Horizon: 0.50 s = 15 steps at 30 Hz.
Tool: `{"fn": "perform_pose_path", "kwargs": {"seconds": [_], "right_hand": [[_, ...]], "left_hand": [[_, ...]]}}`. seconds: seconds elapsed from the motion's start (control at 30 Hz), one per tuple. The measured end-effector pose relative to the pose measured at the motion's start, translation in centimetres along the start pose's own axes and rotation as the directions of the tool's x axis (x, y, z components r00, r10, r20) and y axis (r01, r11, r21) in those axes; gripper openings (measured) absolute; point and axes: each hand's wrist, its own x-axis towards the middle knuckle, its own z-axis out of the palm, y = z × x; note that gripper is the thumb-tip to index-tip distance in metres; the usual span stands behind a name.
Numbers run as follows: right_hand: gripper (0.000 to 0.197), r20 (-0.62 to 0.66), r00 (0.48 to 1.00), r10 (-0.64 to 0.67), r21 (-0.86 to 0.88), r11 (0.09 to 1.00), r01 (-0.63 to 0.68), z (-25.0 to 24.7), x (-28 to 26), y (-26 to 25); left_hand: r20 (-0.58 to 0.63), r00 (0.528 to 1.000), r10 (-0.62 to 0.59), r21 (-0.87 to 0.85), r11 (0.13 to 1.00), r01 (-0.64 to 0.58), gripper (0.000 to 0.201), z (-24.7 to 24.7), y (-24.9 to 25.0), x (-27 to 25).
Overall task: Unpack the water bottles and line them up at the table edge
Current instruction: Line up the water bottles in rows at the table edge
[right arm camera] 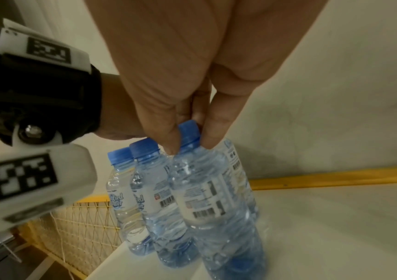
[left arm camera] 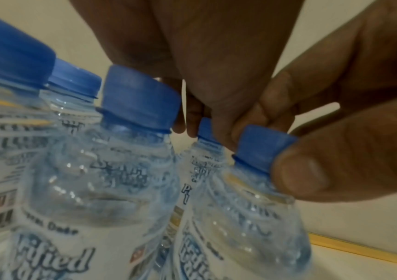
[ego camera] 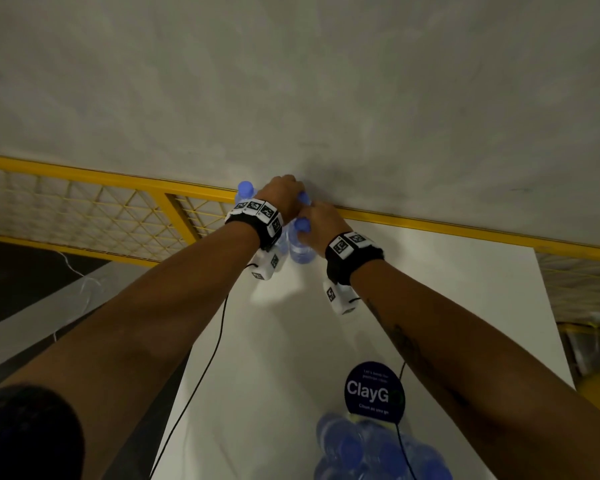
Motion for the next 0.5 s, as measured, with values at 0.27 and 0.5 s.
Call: {"fn": "perform_pose_path", "kwargs": {"seconds": [0.27,0.5], "right_hand": [[0.007,0.035,0.993,0.112,0.021,0.993,-0.113,0.2,0.2,-0.7],[0.055,0.043,0.985,0.166,0.078,0.983,-0.169,-3.5,-4.3,-1.1]], "left_hand": [[0.034,0.999,-0.015,-0.060,0.998,0.017,0.033,-0.9,0.3,-0.7],[-0.241,0.969,0.055,-0.171,0.980,-0.098,0.048,-2.5,1.0,-6.6]]}}
